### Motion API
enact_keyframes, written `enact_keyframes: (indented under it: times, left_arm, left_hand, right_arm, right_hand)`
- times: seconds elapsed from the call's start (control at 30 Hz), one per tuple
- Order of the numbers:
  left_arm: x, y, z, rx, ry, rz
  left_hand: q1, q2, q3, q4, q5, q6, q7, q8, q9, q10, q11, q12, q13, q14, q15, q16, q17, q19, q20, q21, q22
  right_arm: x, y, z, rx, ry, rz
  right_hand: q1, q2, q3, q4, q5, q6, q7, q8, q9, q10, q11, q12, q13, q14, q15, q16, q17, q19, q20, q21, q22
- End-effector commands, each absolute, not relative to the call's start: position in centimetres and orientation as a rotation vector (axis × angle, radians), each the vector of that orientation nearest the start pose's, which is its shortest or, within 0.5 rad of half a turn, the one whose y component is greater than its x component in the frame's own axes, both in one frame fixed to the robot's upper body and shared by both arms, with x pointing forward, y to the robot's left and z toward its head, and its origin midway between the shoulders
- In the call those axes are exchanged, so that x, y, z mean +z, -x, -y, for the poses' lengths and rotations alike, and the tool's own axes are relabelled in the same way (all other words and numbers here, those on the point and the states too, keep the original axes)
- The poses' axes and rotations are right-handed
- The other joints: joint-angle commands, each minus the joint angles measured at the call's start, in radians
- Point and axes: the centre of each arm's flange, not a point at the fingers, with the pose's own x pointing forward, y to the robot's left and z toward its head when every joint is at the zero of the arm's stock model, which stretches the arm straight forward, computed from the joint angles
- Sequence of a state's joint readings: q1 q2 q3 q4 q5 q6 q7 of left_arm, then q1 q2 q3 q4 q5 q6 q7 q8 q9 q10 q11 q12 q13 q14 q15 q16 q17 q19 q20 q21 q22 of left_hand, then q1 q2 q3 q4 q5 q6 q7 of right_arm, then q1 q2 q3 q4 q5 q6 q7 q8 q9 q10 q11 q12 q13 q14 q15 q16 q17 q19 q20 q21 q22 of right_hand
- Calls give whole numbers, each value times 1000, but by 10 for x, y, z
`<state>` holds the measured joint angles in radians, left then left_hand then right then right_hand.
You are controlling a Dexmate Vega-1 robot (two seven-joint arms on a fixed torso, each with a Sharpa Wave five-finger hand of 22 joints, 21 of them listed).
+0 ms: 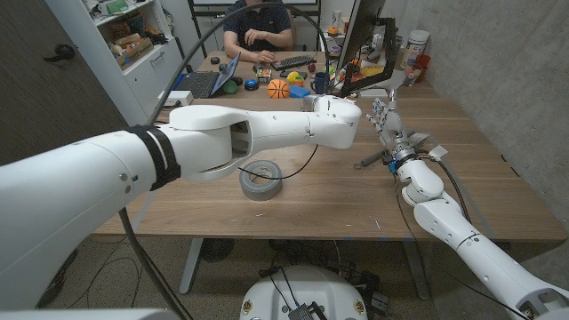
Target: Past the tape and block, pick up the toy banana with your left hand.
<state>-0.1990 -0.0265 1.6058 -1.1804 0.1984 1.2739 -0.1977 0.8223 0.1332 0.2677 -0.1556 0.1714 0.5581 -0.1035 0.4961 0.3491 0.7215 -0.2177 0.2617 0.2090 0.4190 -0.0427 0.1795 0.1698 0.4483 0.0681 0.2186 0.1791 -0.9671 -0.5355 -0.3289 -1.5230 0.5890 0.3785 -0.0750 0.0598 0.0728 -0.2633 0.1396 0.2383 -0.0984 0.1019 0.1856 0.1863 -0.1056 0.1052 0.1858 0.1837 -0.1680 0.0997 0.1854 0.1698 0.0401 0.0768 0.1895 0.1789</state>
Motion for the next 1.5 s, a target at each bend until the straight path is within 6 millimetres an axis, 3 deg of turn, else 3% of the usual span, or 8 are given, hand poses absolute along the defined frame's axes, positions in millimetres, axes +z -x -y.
enact_keyframes:
  times: [0.03,1.17,1.5]
  left_arm:
    - [151,-600,60,233,-1633,143]
    - [201,-552,54,297,-1599,303]
    - [215,-538,53,305,-1588,360]
  left_hand:
    - [-6,4,18,11,4,257,-103,6,5,1,-4,-2,3,8,-4,0,3,8,1,0,6]
    - [-14,3,32,16,4,250,-97,1,10,4,-4,-20,8,10,3,0,3,12,-3,0,7]
    - [-16,5,37,17,4,244,-88,-2,12,4,-3,-25,9,7,7,-1,3,10,7,-1,8]
  right_arm:
    - [-9,-603,272,189,-44,752]
    - [-8,-604,268,180,-42,752]
    - [-8,-605,269,178,-44,750]
  right_hand:
    - [3,11,-6,1,9,3,0,7,3,1,-1,5,2,-3,6,6,4,1,7,7,3]
    - [4,13,-7,1,9,2,-1,7,3,0,-1,5,2,-4,7,6,4,0,8,7,3]
    - [5,13,-8,1,9,2,-2,7,3,0,-2,5,2,-5,7,5,4,-1,8,7,3]
